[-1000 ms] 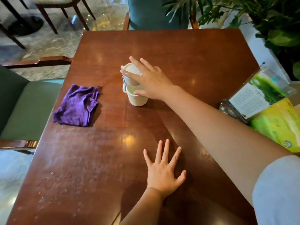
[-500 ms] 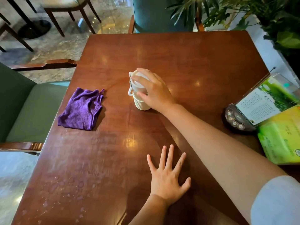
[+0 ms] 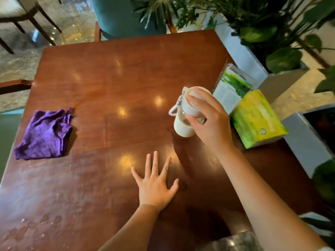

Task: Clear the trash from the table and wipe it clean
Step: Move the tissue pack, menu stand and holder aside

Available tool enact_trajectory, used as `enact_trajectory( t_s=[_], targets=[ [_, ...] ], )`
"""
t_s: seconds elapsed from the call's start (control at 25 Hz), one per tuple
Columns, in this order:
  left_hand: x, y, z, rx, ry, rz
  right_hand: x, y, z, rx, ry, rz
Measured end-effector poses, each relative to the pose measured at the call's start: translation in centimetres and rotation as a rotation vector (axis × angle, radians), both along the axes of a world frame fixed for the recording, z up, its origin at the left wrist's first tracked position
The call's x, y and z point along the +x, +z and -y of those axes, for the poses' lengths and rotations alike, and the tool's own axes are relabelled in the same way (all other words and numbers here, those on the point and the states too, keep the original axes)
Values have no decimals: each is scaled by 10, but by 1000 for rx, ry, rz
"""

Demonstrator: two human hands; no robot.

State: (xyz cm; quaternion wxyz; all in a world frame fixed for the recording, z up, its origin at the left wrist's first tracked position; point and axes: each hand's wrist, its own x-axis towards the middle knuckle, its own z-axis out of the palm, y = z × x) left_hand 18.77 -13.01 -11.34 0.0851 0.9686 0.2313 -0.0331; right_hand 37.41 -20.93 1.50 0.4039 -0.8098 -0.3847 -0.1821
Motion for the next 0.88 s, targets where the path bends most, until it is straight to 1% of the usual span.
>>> enact_trajectory(
  t_s=[0.16,0.28,0.48,0.56,0.72,0.88],
  targets=[
    [0,-2,0,16,5,-8,-2,-5,66,-40,-132,55],
    [-1,-4,0,34,10,0,3,-10,97,-42,-230,19],
    [0,-5,-1,39,14,6,9,-22,112,-31,-341,-74],
    [-1,-6,0,45,15,8,4,-26,114,-131,-389,-72],
    [-1,-6,-1,40,23,10,0,-28,122,-429,-459,132],
    [-2,-5,0,46,27,-6,1,-31,125,-508,-457,137]
  ],
)
